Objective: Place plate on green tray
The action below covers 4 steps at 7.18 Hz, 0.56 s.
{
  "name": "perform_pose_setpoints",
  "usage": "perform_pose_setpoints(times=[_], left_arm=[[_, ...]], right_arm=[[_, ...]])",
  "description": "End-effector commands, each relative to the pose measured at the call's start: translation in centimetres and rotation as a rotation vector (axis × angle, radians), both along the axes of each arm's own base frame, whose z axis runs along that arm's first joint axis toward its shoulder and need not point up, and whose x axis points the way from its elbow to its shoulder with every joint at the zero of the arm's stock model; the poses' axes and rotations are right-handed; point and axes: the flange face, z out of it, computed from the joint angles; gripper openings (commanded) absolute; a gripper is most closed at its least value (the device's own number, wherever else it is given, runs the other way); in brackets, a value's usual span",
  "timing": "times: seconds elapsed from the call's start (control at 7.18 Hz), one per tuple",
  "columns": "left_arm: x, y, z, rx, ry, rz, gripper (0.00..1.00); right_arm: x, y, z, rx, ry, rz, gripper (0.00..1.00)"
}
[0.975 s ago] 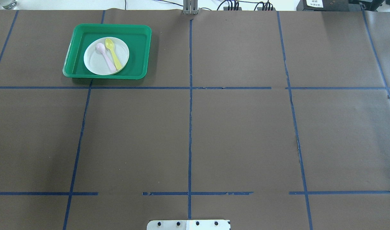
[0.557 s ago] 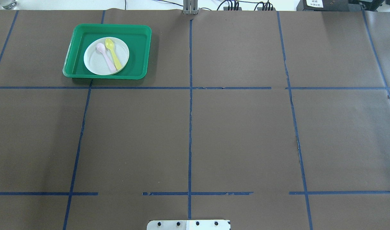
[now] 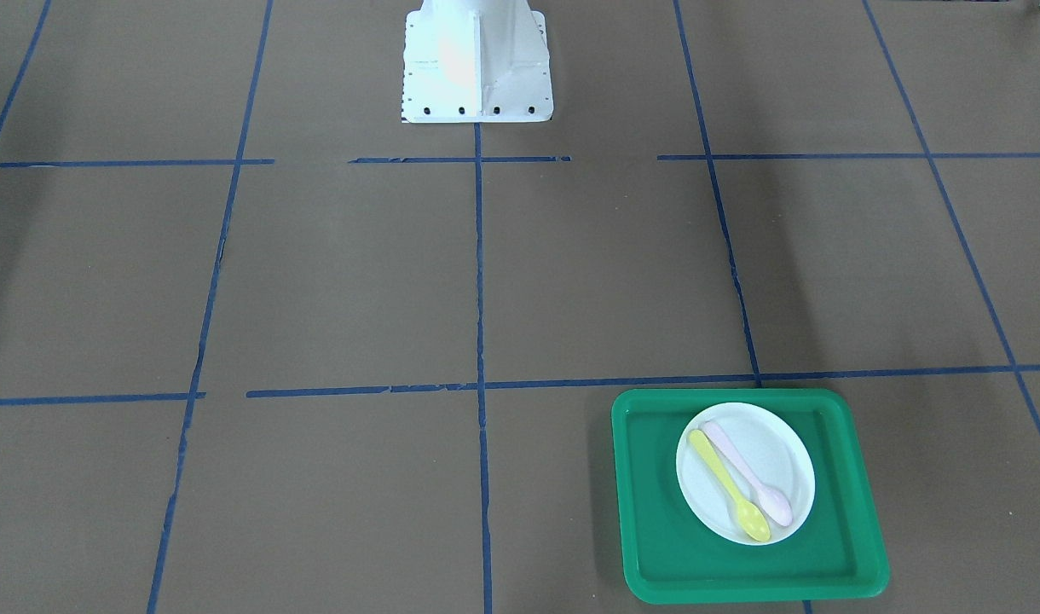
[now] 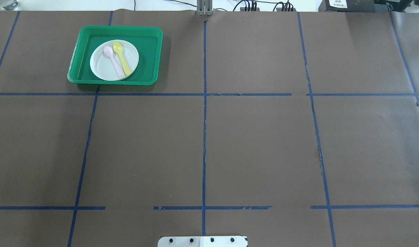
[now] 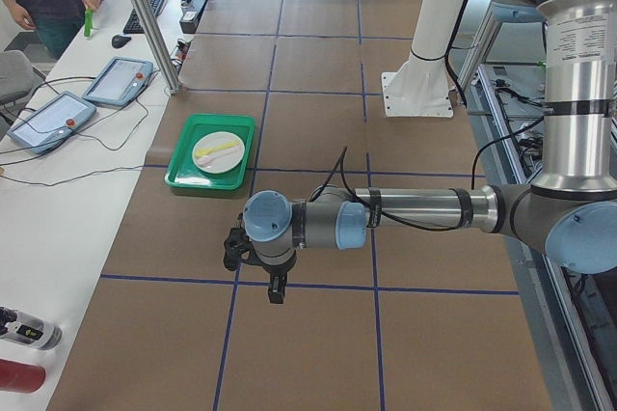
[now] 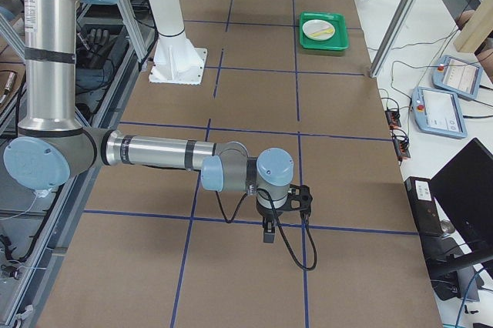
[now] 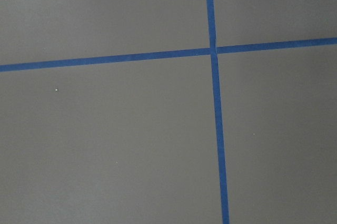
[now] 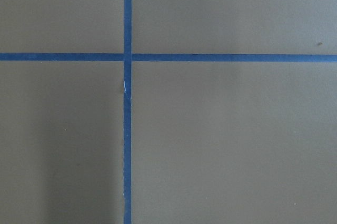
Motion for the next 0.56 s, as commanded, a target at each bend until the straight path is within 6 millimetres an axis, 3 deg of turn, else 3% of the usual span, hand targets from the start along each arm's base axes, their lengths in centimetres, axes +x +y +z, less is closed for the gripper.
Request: perform_pose_setpoints(times=[0.0,0.42], left_arm=[[0.04,-0.07,-0.02,-0.003,0.003,-0.002,1.00],[0.02,-0.54,-0.44,0.008,0.001,-0.002,1.00]], right_arm=[[0.00,0.00,0.00,0.000,0.000,0.000,1.00],[0.00,0.01,0.01,-0.001,0.000,0.000,1.00]])
